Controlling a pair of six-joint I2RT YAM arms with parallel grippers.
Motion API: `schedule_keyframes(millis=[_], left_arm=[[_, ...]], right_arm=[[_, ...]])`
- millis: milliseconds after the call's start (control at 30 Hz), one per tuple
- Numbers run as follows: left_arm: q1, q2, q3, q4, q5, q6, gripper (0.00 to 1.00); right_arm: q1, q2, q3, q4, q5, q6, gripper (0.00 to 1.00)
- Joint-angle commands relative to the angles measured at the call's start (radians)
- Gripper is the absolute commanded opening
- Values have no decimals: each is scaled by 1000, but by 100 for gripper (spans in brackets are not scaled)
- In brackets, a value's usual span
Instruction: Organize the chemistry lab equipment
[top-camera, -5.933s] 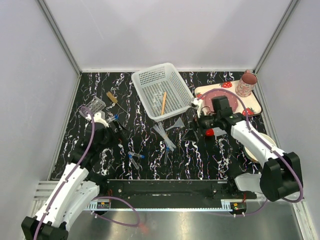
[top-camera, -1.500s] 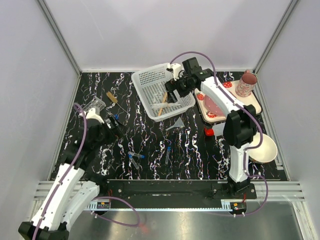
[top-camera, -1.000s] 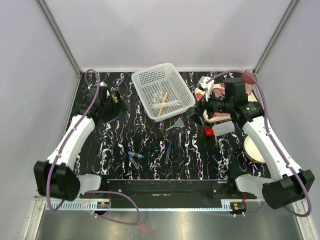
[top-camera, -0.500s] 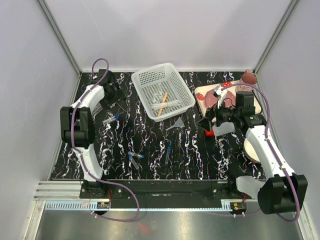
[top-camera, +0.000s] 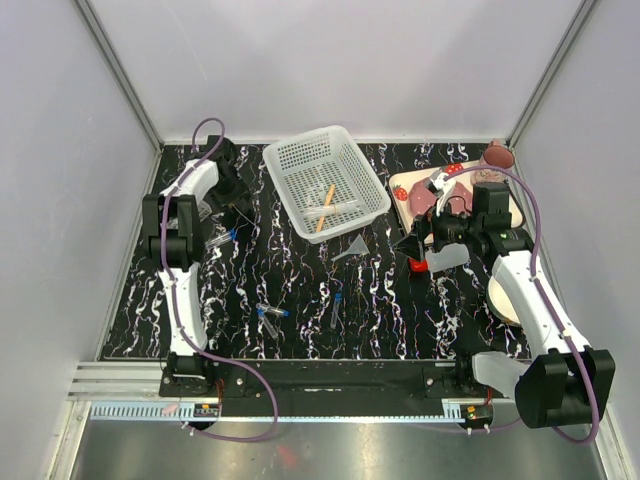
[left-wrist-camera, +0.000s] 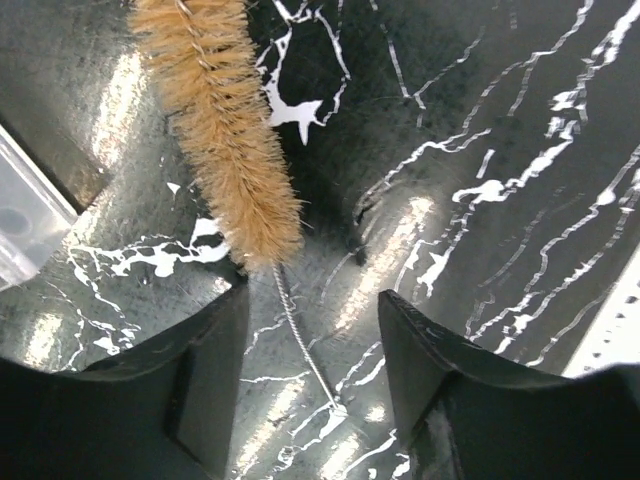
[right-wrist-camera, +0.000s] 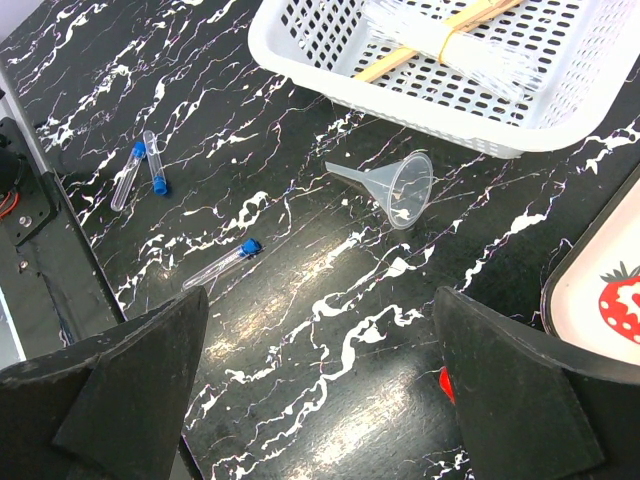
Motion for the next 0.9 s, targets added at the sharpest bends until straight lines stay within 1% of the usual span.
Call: schedule_keyframes(millis=[0, 33, 100, 233, 500, 567, 733, 800, 867], left_arm=[[5, 30, 71, -37, -48, -15, 52], [5, 36, 77, -44, -53, -10, 51], [5, 54, 91, -68, -72, 1, 47], [7, 67, 85, -88, -96, 19, 36], [1, 64, 62, -94, -116, 59, 22], [1, 55, 60, -93, -116, 71, 19], [1, 16, 73, -83, -86, 94, 4], [1, -13, 77, -80, -69, 108, 0], [1, -40, 74, -71, -62, 120, 0]], right_arm=[[-7, 0, 4, 31, -31, -10, 100], [-5, 3, 3, 31, -31, -10, 100], [-4, 6, 6, 31, -33, -10, 100], [-4, 12, 6, 31, -31, -11, 100], [-5, 15, 4, 29, -30, -14, 100], [-5, 13, 3, 29, -28, -16, 100], [-7, 10, -2, 29, -27, -22, 100], [-7, 9, -3, 26, -20, -28, 100], [-7, 9, -3, 23, -8, -40, 100]])
